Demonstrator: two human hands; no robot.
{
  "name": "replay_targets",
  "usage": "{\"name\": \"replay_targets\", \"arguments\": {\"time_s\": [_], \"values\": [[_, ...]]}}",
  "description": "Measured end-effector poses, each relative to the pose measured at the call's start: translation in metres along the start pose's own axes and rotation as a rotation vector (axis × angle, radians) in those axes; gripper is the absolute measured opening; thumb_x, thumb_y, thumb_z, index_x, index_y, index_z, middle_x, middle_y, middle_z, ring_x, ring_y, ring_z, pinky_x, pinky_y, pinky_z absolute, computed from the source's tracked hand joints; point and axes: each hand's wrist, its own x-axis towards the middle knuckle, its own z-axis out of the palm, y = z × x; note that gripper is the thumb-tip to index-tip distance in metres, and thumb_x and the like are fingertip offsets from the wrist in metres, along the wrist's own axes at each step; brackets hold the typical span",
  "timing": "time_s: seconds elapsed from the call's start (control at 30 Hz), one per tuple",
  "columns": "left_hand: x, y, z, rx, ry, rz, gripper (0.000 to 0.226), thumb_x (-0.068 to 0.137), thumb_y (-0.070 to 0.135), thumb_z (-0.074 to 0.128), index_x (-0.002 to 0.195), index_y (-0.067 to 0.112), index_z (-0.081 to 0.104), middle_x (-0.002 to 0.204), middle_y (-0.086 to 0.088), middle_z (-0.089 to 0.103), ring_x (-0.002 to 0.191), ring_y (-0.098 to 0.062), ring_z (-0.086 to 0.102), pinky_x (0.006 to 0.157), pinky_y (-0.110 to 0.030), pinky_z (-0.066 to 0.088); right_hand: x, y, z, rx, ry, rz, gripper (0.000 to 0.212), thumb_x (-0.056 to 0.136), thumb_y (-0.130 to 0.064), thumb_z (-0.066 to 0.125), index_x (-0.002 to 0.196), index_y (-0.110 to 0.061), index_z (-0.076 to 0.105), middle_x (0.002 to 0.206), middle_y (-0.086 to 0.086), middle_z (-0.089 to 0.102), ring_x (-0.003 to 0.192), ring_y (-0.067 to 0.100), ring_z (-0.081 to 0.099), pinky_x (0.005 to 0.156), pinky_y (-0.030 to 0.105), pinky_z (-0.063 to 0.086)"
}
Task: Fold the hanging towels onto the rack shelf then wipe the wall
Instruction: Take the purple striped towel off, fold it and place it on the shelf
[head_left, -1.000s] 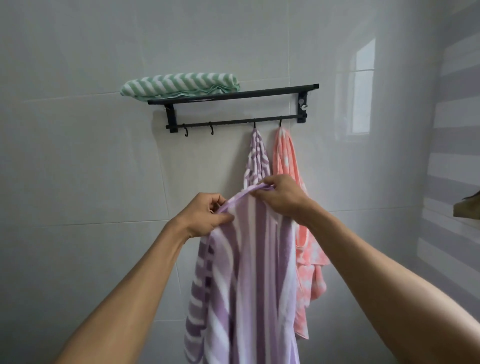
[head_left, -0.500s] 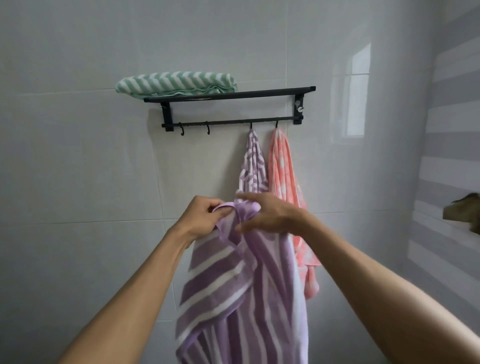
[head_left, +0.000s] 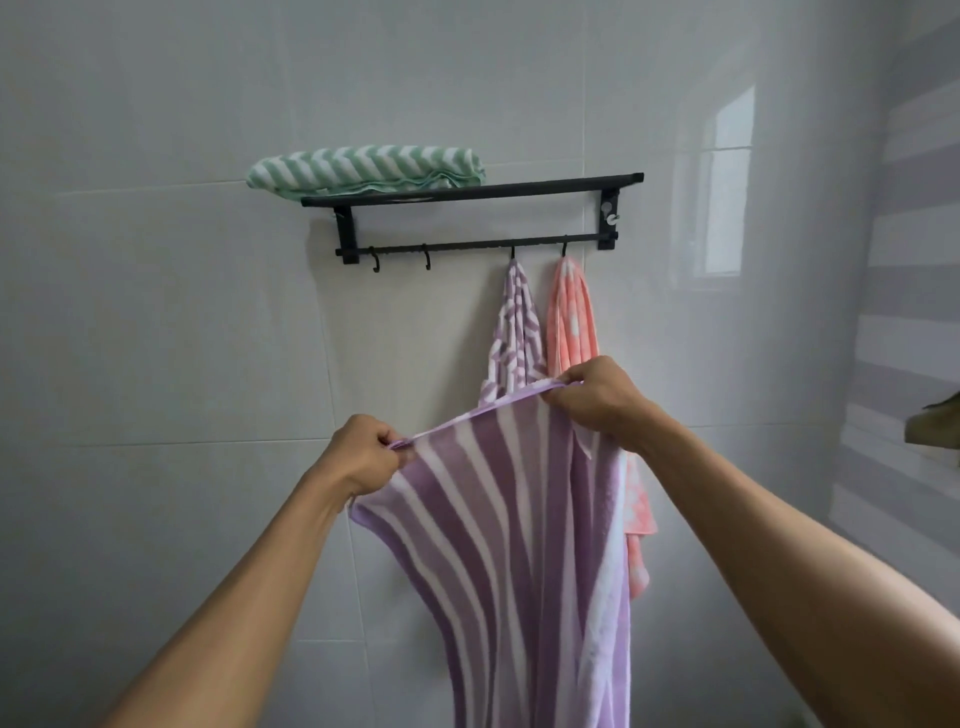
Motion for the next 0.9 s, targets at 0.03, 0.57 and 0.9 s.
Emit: {"name": "replay_targets", "arguments": {"time_s": [0.03, 0.57, 0.9], "values": [[-0.001, -0.003, -0.002, -0.036, 0.001, -0.014, 0.028, 0.086, 0.025, 0.078, 0.069, 0.005, 0.066, 0.062, -0.002, 0.052, 0.062, -0.021, 0.044, 0.057, -0.025, 0.034, 0.001, 0.002, -0.002, 0.022, 0.005, 0.031, 0.017, 0.085, -0.020, 0.070, 0.087, -0.004, 0.076, 0.091, 0.016, 0.072, 0.083, 0.029, 0.065, 0.077, 0.036, 0.055], [-0.010, 0.045, 0.040, -0.685, 0.068, 0.005, 0.026, 0.085, 0.012, 0.078, 0.107, 0.017, 0.064, 0.102, -0.012, 0.072, 0.087, -0.020, 0.068, 0.082, -0.029, 0.054, -0.008, -0.013, 0.024, 0.386, -0.075, 0.108, 0.030, 0.084, -0.030, 0.082, 0.077, -0.003, 0.071, 0.088, 0.005, 0.074, 0.077, 0.018, 0.065, 0.066, 0.025, 0.054], [-0.004, 0.049, 0.040, -0.512, 0.035, 0.168, 0.016, 0.094, 0.008, 0.066, 0.081, 0.012, 0.075, 0.083, -0.011, 0.070, 0.080, -0.020, 0.062, 0.080, -0.034, 0.051, -0.008, -0.019, -0.002, 0.203, -0.410, -0.032, 0.040, 0.069, -0.041, 0.091, 0.082, -0.009, 0.073, 0.076, 0.006, 0.067, 0.066, 0.019, 0.062, 0.060, 0.035, 0.056]]}}
